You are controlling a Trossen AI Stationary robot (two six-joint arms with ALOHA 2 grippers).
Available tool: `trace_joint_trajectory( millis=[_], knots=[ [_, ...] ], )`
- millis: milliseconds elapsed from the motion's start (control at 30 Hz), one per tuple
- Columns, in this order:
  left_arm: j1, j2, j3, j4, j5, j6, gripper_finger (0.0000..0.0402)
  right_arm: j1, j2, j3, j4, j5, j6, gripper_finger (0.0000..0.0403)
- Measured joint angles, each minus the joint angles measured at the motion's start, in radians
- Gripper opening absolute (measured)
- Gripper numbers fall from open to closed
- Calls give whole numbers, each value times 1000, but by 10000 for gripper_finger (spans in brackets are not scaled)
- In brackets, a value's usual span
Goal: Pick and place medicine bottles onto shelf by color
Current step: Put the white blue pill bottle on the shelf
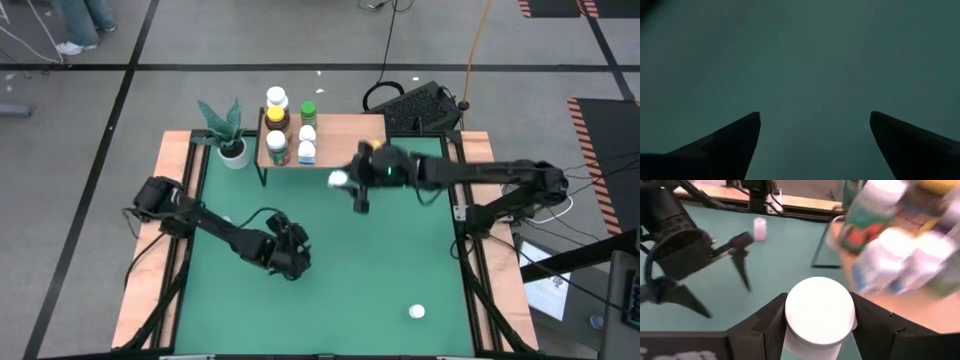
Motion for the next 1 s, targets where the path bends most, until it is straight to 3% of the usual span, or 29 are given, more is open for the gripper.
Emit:
trace_joint_trajectory(
  millis=[200, 467, 600, 833, 1000],
  knots=[
    [89, 63, -49, 209, 189, 82, 352, -207, 30, 194, -121, -99, -266, 184],
    [141, 75, -69, 273, 212, 139, 336, -494, 209, 373, -226, -458, -387, 182],
    [159, 79, -72, 341, 231, 189, 335, -549, 338, 512, -284, -543, -428, 182],
    [175, 80, -73, 346, 240, 199, 335, -576, 521, 755, -495, -572, -527, 182],
    [185, 80, -72, 350, 239, 206, 335, -581, 576, 795, -542, -573, -596, 182]
  ],
)
